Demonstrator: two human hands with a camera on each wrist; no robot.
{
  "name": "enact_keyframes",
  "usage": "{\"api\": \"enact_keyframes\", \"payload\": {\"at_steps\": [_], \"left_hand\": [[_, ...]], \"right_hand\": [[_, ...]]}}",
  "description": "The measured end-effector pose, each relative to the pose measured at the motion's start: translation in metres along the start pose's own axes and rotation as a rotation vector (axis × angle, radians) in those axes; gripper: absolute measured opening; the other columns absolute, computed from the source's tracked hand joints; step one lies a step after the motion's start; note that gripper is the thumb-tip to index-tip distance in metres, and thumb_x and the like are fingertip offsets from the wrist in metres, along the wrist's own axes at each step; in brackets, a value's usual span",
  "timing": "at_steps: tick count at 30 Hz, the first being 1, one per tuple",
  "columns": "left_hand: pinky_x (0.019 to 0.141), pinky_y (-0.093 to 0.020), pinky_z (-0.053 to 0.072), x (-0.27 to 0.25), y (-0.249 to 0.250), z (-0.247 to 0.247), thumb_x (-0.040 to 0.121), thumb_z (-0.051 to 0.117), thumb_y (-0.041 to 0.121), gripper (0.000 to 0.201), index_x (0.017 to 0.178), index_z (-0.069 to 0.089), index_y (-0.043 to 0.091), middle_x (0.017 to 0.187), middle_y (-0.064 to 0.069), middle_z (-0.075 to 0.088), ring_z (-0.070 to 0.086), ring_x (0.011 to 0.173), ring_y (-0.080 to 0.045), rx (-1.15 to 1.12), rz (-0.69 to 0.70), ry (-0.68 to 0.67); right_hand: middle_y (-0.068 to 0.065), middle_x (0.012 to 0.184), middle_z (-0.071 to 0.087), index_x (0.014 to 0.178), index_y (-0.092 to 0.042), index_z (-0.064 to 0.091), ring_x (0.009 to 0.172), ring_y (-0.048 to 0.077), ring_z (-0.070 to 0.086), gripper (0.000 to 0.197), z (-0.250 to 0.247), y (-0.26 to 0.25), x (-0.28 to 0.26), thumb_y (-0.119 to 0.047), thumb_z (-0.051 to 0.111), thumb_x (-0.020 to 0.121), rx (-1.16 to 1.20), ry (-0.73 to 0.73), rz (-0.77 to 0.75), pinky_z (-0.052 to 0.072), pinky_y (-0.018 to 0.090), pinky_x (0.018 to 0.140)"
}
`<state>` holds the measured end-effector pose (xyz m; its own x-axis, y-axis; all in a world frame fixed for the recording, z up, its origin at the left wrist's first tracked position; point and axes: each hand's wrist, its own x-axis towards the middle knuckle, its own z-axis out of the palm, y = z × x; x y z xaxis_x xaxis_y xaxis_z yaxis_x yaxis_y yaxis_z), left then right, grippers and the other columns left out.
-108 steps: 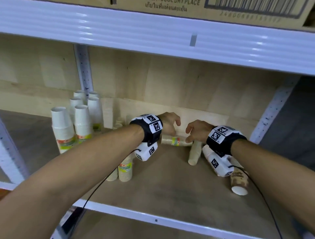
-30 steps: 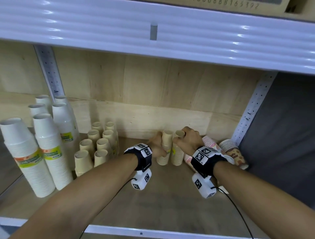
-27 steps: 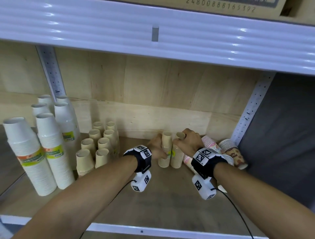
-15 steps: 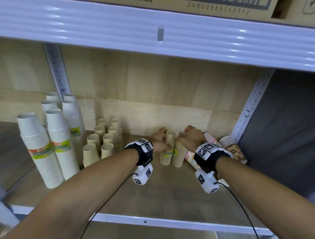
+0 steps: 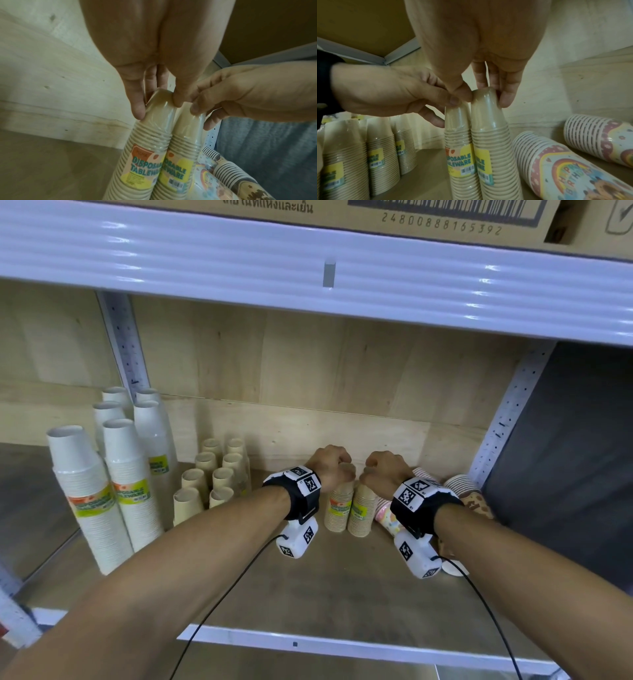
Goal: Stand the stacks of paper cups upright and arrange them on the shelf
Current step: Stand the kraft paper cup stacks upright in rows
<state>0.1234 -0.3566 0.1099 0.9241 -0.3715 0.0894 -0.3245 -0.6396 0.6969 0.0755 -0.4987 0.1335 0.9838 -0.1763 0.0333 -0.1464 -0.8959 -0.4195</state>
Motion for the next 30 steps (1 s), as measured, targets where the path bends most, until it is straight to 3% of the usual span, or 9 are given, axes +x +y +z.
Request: {"api": "enact_keyframes", "payload": {"at_steps": [4,8,12,16,18,22,30], "left_hand": [[0.089,-0.034,0.052,-0.001,0.002,-0.001,0.086,0.071,0.024,0.037,0.119,0.064,0.010,0.120,-0.007,0.064,0.061,0.107,-0.025,0.018,0.016,0.006],[0.089,-0.031,0.050,-0.001,0.003,0.000,0.087,0.070,0.023,0.039,0.122,0.063,0.009,0.124,-0.009,0.062,0.060,0.110,-0.025,0.021,0.022,0.006],[0.089,-0.029,0.048,-0.001,0.003,-0.001,0.087,0.071,0.024,0.039,0.123,0.063,0.010,0.125,-0.009,0.062,0.060,0.111,-0.025,0.024,0.017,0.008],[0.089,-0.030,0.049,-0.002,0.004,-0.001,0.087,0.070,0.024,0.039,0.123,0.062,0.010,0.126,-0.009,0.061,0.059,0.111,-0.025,0.021,0.016,0.009],[0.088,-0.030,0.048,-0.003,0.004,-0.001,0.087,0.070,0.025,0.039,0.123,0.062,0.011,0.126,-0.008,0.060,0.059,0.111,-0.025,0.020,0.010,0.004],[0.088,-0.031,0.049,-0.003,0.004,-0.002,0.088,0.068,0.026,0.038,0.123,0.063,0.011,0.126,-0.007,0.061,0.059,0.110,-0.024,0.017,0.009,-0.003],[0.078,-0.031,0.053,-0.001,0.012,-0.009,0.085,0.066,0.026,0.028,0.110,0.065,0.015,0.114,-0.003,0.063,0.060,0.097,-0.020,0.062,-0.020,-0.060]], "right_hand": [[0.009,0.119,0.061,0.126,-0.012,0.054,0.104,0.027,0.060,0.050,0.001,0.002,-0.001,-0.032,0.063,0.081,0.009,0.033,0.044,0.051,0.033,0.081],[0.010,0.107,0.063,0.108,-0.010,0.061,0.090,0.026,0.061,0.037,0.000,0.001,-0.001,-0.034,0.061,0.080,-0.019,-0.005,0.067,0.048,0.030,0.067],[0.010,0.104,0.065,0.106,-0.009,0.065,0.091,0.026,0.062,0.029,-0.001,-0.001,0.001,-0.026,0.061,0.083,-0.044,-0.036,0.030,0.053,0.033,0.074],[0.008,0.114,0.060,0.116,-0.011,0.059,0.100,0.026,0.059,0.039,0.000,0.001,0.001,-0.032,0.061,0.083,-0.056,-0.024,0.034,0.052,0.035,0.081],[0.007,0.114,0.058,0.118,-0.013,0.056,0.099,0.026,0.058,0.044,0.000,0.001,0.000,-0.036,0.062,0.080,-0.036,-0.011,0.067,0.050,0.033,0.078],[0.008,0.105,0.065,0.107,-0.010,0.064,0.091,0.025,0.062,0.032,-0.002,-0.003,-0.001,-0.028,0.062,0.080,-0.038,-0.026,0.053,0.052,0.032,0.072],[0.008,0.104,0.067,0.106,-0.010,0.068,0.090,0.024,0.063,0.032,-0.004,-0.004,-0.001,-0.027,0.068,0.079,-0.007,-0.039,0.024,0.054,0.031,0.073]]}}
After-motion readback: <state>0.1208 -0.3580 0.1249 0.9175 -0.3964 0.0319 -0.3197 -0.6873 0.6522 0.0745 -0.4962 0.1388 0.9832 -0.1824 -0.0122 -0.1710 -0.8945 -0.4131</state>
